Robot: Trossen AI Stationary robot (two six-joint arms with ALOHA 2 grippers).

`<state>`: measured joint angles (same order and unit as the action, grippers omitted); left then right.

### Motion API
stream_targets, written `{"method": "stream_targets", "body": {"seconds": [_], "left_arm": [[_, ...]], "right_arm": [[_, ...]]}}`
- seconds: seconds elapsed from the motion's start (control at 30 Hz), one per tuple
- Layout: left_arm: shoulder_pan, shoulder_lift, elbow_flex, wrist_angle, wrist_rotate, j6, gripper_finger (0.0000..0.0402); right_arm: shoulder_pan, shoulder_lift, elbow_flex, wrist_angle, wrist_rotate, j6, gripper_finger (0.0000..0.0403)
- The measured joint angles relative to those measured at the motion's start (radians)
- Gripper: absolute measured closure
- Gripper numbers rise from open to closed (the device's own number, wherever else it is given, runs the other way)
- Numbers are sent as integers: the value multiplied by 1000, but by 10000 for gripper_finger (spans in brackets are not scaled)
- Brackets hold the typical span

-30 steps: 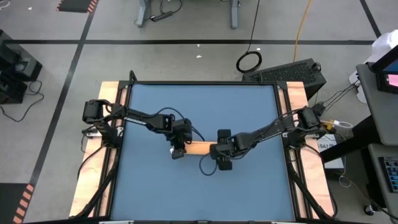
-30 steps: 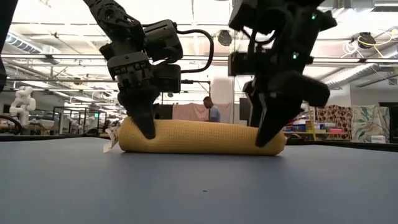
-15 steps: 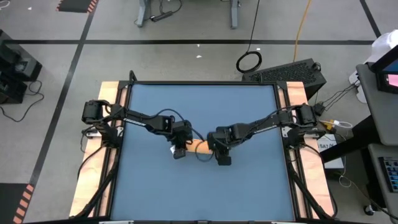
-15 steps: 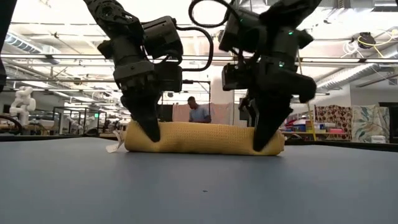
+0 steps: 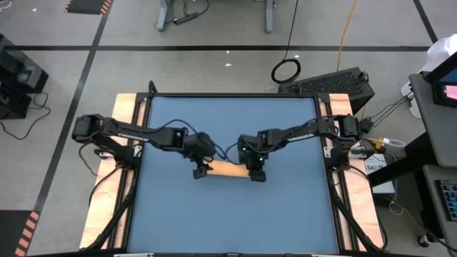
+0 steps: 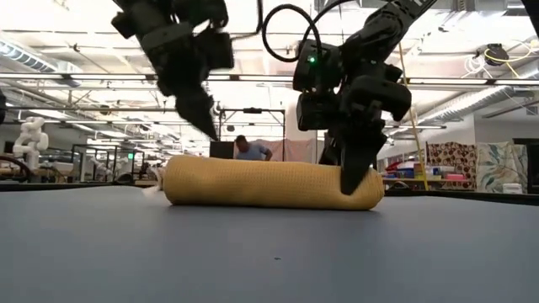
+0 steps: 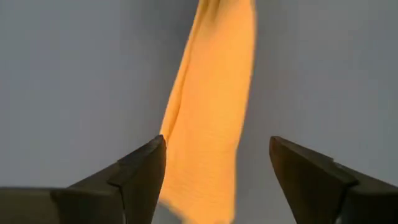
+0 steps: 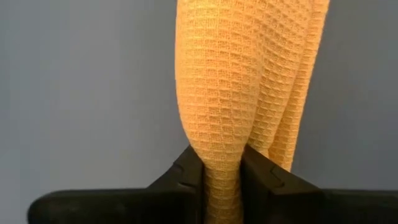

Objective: Roll towel
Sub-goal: Roll the yellow towel

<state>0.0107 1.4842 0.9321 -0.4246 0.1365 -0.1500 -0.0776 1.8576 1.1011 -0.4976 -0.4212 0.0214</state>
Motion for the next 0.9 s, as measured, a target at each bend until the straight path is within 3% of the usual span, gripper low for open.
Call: {"method": "stream_targets", "body": {"seconds": [0.13,0.27,0.4,0.53,0.67,0.9], "left_arm": [[-89,4,0,45,-115,30,124],[-169,56,-2,52,-244,79,168],[-207,92,-1,57,-364,76,218],[-229,106,-1,48,-519,29,234],[-259,103,-1,49,-506,4,211],[-284,126,0,51,-464,-29,119]], "right_arm": [[-13,0,0,-4,-10,1,350],[-28,2,0,-7,-41,-20,350],[-35,14,0,-10,-60,-41,350],[-34,24,1,-8,-62,-42,350],[-34,27,1,-7,-62,-41,350],[-34,27,1,-7,-60,-42,350]]}}
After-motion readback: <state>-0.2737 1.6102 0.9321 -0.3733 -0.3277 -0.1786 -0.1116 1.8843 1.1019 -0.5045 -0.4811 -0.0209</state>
